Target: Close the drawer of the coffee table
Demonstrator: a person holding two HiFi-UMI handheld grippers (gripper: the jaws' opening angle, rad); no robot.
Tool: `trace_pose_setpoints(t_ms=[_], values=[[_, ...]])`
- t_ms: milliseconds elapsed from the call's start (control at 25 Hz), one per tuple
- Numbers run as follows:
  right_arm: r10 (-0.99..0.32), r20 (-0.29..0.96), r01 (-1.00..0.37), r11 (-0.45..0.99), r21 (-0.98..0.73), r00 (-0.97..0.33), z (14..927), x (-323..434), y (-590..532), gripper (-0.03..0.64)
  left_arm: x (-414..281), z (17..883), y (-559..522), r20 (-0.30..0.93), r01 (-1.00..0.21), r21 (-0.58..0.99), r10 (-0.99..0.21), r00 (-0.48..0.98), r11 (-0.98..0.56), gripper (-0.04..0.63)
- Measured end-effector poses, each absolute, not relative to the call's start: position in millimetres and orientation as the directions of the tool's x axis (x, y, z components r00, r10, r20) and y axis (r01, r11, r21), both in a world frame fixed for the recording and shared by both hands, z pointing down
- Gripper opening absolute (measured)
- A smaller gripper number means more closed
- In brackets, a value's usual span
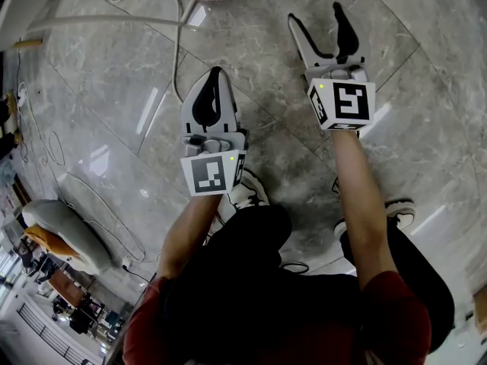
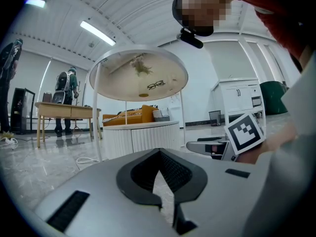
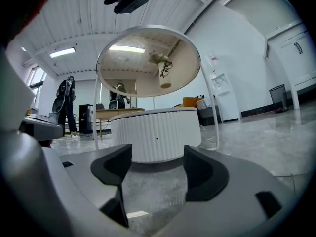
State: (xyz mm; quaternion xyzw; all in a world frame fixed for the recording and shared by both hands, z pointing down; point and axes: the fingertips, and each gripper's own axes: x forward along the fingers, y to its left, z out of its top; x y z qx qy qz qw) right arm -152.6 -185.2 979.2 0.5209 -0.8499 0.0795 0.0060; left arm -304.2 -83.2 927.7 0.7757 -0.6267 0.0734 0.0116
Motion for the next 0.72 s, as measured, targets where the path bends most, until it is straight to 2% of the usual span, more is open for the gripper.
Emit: trace_pose_setpoints(t_ms=[440,720], values=[[-0.926,0.138,-0.912,0.304,-0.277,-0.350,987.4,-120.3,-112.2,0.318,-296.5,932.9,-79.0,0.139,-0.968,-0.081,-0.964,0.226,-0.239,0.012],[-0.921,0.147,-0.904,0.307,-0.296,-0.361,989.4,-112.1,-95.0,0.301,-290.7,934.7,-81.1,0.146,-0.964,-0.078,-0.960,0.241,-0.254,0.012]])
